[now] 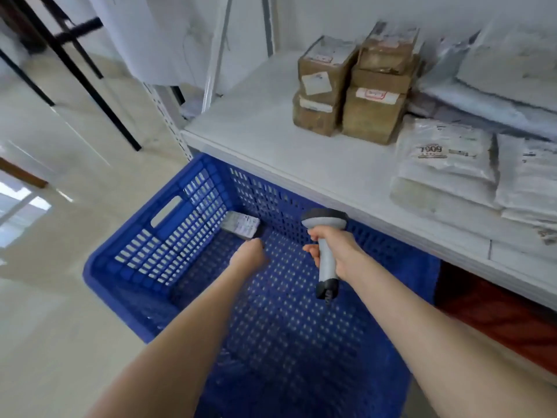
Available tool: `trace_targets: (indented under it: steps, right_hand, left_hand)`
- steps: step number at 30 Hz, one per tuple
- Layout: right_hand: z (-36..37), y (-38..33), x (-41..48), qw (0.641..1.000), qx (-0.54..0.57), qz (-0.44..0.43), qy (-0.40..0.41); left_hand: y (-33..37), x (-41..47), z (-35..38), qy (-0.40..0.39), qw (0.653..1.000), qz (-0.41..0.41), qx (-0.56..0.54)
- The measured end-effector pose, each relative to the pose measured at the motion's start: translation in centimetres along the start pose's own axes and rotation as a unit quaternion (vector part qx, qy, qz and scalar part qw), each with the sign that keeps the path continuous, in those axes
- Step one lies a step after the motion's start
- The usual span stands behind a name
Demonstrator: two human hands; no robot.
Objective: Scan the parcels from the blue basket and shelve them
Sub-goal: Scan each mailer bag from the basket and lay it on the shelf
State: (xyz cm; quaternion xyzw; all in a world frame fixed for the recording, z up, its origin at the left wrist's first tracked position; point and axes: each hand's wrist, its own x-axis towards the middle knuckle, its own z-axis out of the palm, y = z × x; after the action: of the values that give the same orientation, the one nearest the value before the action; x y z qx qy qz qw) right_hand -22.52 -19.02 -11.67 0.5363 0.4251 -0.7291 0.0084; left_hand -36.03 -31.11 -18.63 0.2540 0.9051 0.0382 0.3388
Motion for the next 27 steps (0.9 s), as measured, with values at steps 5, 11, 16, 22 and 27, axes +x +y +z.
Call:
trace_targets:
  steps: [5, 11, 16, 22, 27]
  right_hand:
    - [4.1, 3.3, 8.1, 0.998, -0.044, 0.045, 0.014]
    - [5.2, 7.3, 15.0, 0.992, -0.101, 0.073, 0.007]
    - [4.7, 9.1, 17.7, 0.99, -0.105, 0.098, 0.0]
    - [3.9, 9.8, 18.3, 0.989, -0.098, 0.108, -0.004]
    - [3.1, 9.1, 15.4, 0.994, -0.058, 0.092, 0.003]
  left_hand:
    - [-5.6, 8.9, 1.9, 0.03, 0.998, -0.05, -0.025]
    - [-7.9, 19.1, 2.9, 0.047, 0.996, -0.047, 0.061]
    - [-9.9, 25.2, 3.3, 0.061, 0.976, -0.021, 0.208]
    - [-10.2, 25.6, 4.2, 0.111, 0.937, 0.026, 0.331]
    - [-8.6, 19.8, 6.8, -0.007, 0.964, 0.016, 0.265]
